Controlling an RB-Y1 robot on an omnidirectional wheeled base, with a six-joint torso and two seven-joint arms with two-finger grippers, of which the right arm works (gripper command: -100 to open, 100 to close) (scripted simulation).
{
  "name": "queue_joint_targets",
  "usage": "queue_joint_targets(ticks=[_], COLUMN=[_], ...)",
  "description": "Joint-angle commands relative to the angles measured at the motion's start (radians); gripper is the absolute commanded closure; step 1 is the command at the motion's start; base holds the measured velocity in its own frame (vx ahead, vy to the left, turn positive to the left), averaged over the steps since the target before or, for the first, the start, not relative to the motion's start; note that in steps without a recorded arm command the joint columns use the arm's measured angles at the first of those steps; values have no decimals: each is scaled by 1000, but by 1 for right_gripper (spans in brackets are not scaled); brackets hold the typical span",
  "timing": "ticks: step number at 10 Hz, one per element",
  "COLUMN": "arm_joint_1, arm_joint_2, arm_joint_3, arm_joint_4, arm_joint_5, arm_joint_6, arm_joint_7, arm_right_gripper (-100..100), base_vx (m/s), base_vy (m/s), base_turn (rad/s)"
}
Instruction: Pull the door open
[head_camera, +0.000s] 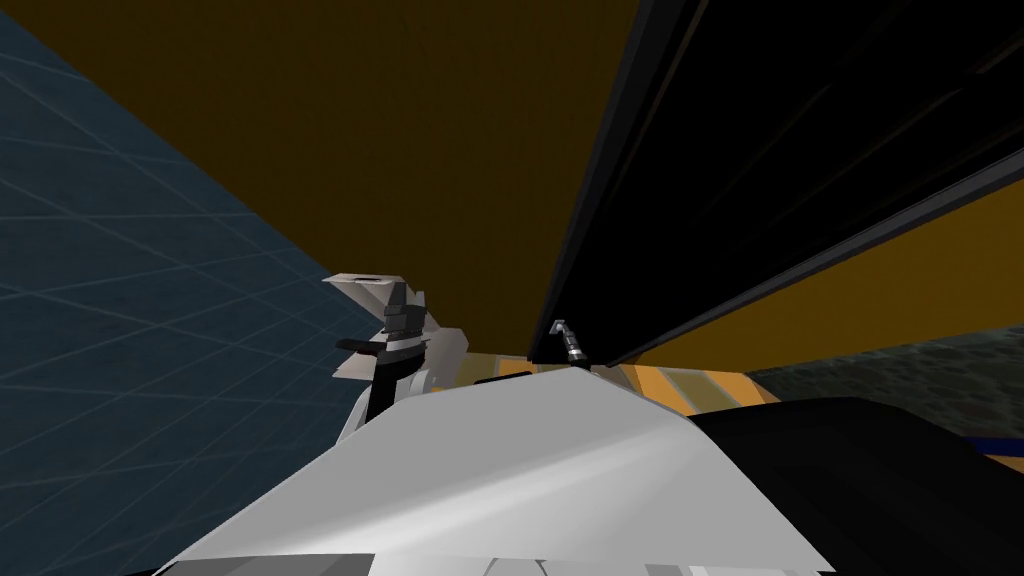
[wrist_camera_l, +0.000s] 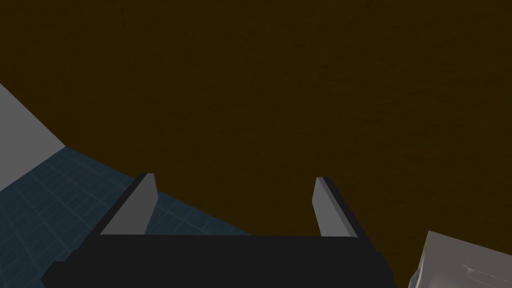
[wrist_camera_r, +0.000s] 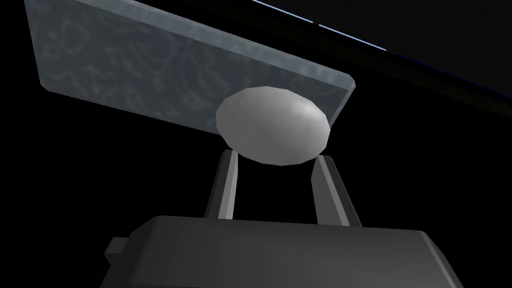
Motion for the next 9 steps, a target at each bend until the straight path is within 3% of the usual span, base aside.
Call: queue_joint_targets(ticks=[1,6,7,9], arm_joint_1=[1,-6,-6,-10], arm_joint_2=[8,4,4,1], arm_joint_3=[15,43,43,62], arm_joint_4=[-11,-11,-11,-11], arm_joint_5=[-8,-69,-69,-110], arm_joint_6=[4,14,14,20], arm_joint_7=[-41,-164,-167,-235], arm_right_gripper=[100,100,100,100], base_vx=[-58,-47,-42,-69], base_vy=[-23,-21,-11,-21], base_turn=[45,58,51,79])
